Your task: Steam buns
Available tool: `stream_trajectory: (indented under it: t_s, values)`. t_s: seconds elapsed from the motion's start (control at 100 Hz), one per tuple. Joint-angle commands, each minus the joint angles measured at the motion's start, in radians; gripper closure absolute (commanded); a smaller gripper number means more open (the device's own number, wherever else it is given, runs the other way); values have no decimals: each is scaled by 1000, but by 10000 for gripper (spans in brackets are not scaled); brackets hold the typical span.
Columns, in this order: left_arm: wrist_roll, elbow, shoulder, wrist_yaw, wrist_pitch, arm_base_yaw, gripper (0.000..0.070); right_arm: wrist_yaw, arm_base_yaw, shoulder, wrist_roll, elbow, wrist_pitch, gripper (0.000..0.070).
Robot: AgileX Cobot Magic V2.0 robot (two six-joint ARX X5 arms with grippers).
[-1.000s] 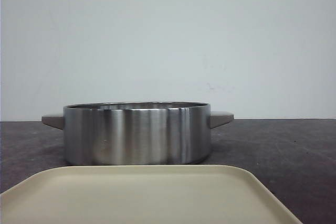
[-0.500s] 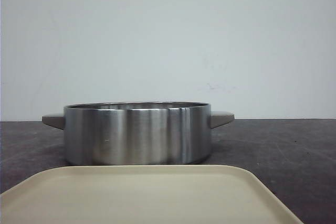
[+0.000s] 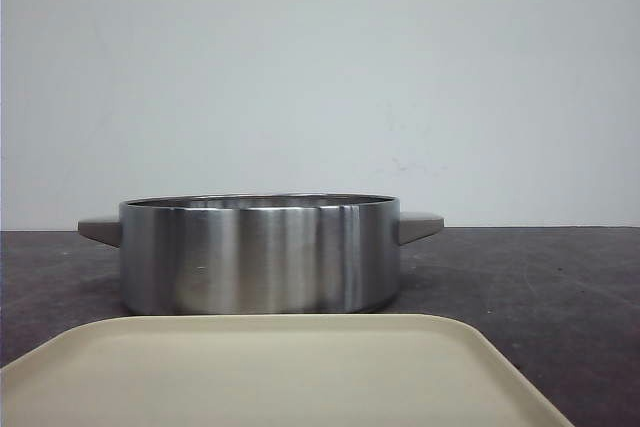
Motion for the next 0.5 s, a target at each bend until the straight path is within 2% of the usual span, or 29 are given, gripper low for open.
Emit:
stream_trajectory:
  t_s: [0.0, 0.08, 0.25, 0.32, 0.49]
  values:
    - [51, -19, -2, -3, -8, -2, 700, 1, 0, -2, 10, -4, 8, 691]
    - [74, -19, -2, 6, -8, -2, 700, 1, 0, -2, 10, -4, 8, 691]
    - [166, -19, -2, 84, -14, -2, 700, 1, 0, -2, 10, -4, 8, 691]
    - [201, -19, -2, 87, -13, -2, 700, 1, -1, -2, 10, -4, 8, 691]
    - [196, -18, -2, 86, -10, -2, 700, 1, -1, -2, 10, -4, 8, 691]
